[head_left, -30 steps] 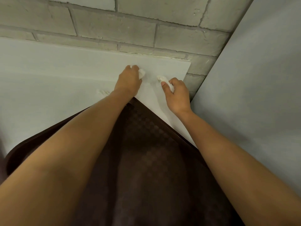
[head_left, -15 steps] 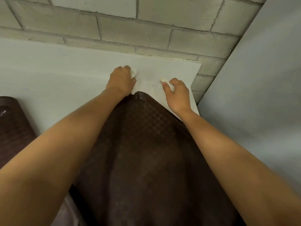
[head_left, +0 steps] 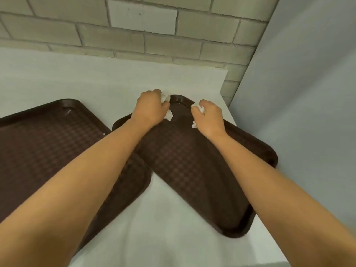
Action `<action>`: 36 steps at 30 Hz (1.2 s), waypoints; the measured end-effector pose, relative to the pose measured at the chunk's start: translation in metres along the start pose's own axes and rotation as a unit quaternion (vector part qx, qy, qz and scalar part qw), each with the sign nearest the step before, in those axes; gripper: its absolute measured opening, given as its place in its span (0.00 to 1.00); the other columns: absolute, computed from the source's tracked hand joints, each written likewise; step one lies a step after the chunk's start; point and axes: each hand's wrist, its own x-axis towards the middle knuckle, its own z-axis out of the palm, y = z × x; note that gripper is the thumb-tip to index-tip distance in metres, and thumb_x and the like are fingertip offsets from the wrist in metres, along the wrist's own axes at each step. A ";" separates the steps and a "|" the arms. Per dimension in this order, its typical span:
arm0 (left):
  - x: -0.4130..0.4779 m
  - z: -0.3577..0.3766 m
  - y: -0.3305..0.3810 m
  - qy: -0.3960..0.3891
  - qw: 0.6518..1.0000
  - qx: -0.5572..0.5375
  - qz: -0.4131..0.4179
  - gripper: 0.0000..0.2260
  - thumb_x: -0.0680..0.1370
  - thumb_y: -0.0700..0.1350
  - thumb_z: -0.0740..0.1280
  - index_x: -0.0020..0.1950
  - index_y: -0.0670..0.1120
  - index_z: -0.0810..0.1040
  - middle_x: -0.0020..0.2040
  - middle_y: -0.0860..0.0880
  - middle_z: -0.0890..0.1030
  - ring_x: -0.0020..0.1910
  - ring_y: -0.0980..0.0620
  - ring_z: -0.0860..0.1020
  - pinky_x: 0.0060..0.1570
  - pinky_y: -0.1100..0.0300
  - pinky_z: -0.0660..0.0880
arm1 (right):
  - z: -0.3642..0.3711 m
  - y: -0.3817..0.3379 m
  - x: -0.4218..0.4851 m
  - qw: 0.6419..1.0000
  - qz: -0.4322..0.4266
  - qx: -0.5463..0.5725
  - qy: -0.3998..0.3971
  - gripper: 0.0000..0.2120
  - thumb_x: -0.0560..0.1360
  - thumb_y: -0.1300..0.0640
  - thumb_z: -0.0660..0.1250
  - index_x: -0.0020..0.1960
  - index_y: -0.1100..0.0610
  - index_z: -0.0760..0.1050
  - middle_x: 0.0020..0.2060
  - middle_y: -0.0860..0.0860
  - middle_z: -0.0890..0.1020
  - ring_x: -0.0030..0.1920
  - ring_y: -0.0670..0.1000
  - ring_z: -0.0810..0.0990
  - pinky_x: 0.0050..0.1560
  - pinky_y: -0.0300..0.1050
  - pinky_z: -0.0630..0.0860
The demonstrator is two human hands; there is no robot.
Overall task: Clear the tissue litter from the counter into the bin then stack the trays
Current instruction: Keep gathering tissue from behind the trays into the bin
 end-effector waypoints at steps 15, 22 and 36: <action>-0.216 -0.066 0.029 -0.022 0.998 -0.032 0.058 0.15 0.77 0.47 0.60 0.31 0.47 0.64 0.29 0.51 0.69 0.29 0.54 0.68 0.28 0.62 0.61 | -0.049 -0.060 -0.212 0.999 0.040 0.031 0.001 0.18 0.70 0.61 0.62 0.25 0.56 0.58 0.22 0.49 0.63 0.26 0.46 0.60 0.25 0.35 0.58; -0.302 -0.078 0.042 -0.020 0.998 -0.038 0.038 0.16 0.76 0.45 0.61 0.29 0.46 0.62 0.28 0.49 0.68 0.27 0.53 0.65 0.27 0.60 0.61 | -0.068 -0.062 -0.286 0.999 0.030 0.027 -0.019 0.18 0.70 0.61 0.63 0.26 0.56 0.57 0.22 0.49 0.61 0.26 0.46 0.57 0.27 0.39 0.55; -0.469 -0.049 0.020 -0.075 0.994 -0.070 -0.030 0.15 0.75 0.46 0.62 0.30 0.44 0.66 0.29 0.46 0.73 0.31 0.45 0.72 0.30 0.57 0.63 | -0.054 -0.018 -0.439 0.995 0.062 0.020 -0.075 0.08 0.71 0.62 0.66 0.34 0.65 0.76 0.40 0.57 0.80 0.41 0.54 0.76 0.39 0.44 0.69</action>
